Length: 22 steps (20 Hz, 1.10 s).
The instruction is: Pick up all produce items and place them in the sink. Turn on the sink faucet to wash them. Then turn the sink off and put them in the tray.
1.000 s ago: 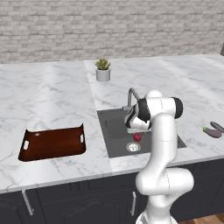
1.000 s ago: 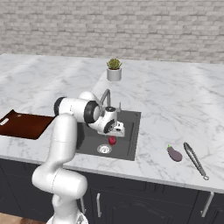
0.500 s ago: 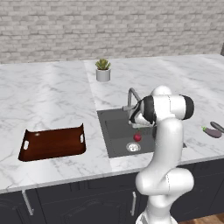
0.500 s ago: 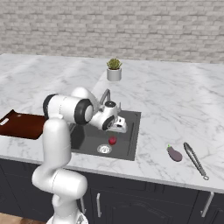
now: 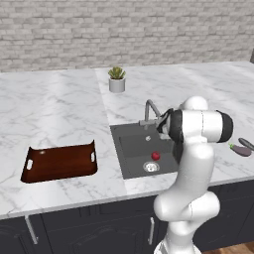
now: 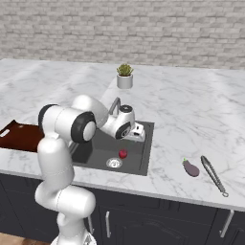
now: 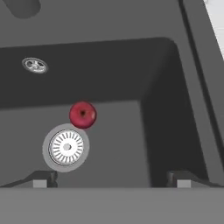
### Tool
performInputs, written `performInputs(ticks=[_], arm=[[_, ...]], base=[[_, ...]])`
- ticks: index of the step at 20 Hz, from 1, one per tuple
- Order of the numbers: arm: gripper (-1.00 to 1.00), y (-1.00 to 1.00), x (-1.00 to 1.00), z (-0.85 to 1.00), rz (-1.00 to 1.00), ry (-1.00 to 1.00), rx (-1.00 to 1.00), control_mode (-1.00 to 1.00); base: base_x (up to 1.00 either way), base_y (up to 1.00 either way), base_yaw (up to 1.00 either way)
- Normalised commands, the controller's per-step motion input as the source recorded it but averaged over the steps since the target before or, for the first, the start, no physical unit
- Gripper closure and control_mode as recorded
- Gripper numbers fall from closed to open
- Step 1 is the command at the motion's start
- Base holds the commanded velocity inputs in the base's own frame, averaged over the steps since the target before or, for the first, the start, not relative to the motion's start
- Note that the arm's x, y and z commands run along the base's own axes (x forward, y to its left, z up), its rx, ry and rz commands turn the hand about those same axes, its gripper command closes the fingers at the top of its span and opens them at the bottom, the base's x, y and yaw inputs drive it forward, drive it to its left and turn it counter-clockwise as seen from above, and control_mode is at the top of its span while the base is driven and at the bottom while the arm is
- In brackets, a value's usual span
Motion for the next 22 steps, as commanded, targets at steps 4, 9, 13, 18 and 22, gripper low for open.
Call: performInputs(ticks=[4, 9, 13, 18, 22], arm=[[-1.00, -0.49, -0.27, 0.46, -0.04, 0.00, 0.00, -1.00], [-1.00, -0.51, -0.28, 0.48, -0.04, 0.00, 0.00, -1.00], [-1.00, -0.54, -0.27, 0.40, -0.05, 0.00, 0.00, -1.00], [-1.00, -0.54, -0.30, 0.05, -0.08, 0.00, 0.00, -1.00], [-1.00, -0.57, -0.38, 0.00, -0.13, 0.00, -0.01, -1.00]], base=[[0.00, 0.00, 0.00], [0.00, 0.00, 0.00], [0.00, 0.00, 0.00], [0.00, 0.00, 0.00], [0.00, 0.00, 0.00]])
